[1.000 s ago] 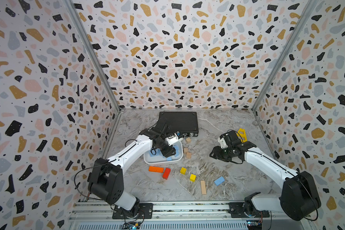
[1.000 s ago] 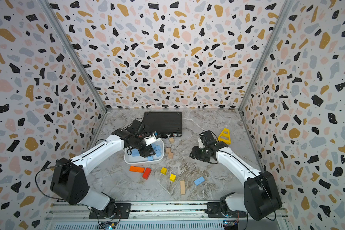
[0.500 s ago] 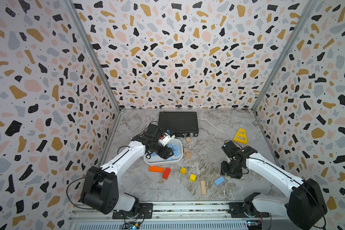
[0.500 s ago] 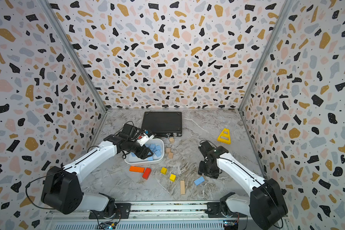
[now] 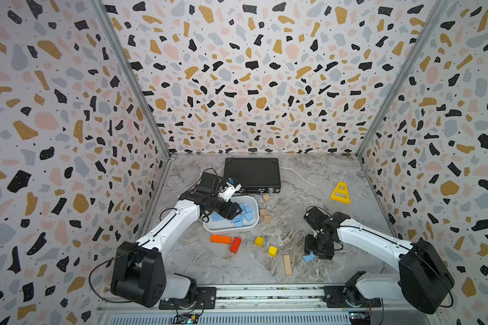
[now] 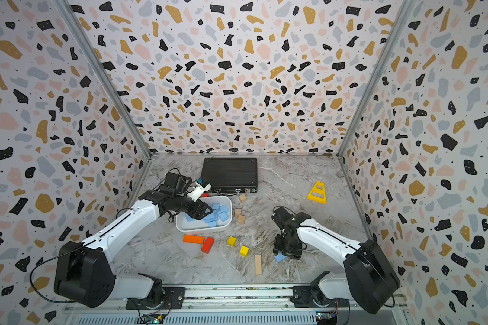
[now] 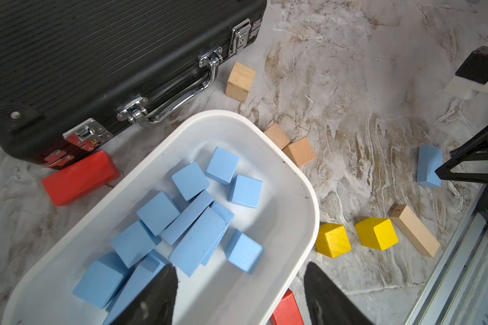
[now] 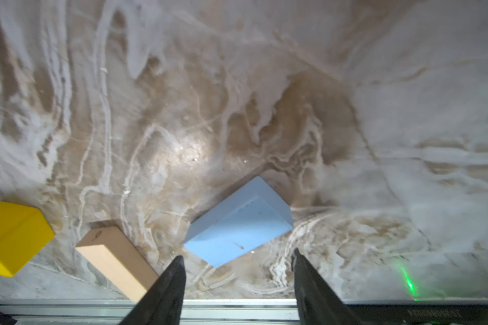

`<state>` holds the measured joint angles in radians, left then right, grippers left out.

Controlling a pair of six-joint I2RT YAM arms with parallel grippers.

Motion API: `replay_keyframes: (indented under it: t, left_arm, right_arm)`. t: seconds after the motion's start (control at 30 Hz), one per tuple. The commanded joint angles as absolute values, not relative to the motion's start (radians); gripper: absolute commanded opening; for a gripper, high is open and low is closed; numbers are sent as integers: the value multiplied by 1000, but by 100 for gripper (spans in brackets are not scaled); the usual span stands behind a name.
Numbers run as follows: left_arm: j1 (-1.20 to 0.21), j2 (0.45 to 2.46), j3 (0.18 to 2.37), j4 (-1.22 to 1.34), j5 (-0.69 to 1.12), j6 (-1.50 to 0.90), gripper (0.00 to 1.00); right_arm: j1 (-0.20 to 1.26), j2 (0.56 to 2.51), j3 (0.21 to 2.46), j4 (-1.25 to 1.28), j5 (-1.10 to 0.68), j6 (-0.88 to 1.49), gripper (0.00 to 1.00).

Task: Pick out the blue building blocks
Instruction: Pick up the building block from the center of the board.

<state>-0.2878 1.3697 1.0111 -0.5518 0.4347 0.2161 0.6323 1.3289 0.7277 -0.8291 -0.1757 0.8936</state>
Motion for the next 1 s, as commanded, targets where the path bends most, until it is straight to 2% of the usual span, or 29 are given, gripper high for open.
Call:
replay_keyframes:
  t: [0.0, 0.37, 0.53, 0.7, 0.97]
  left_arm:
    - [-277, 1350, 997, -535, 441, 213, 71]
    - [-269, 1352, 988, -532, 443, 220, 71]
    - [-269, 1353, 988, -533, 444, 219, 71]
    - [-264, 1358, 987, -531, 439, 213, 72]
    - [-222, 1351, 971, -504, 420, 177, 73]
  right_arm:
    - [643, 1368, 744, -784, -195, 906, 63]
    - [661, 1458, 785, -741, -179, 875, 61]
    - [673, 1507, 814, -786, -128, 860, 49]
    - [684, 1531, 842, -838, -75, 833, 33]
    - [702, 1508, 987, -911, -21, 757, 29]
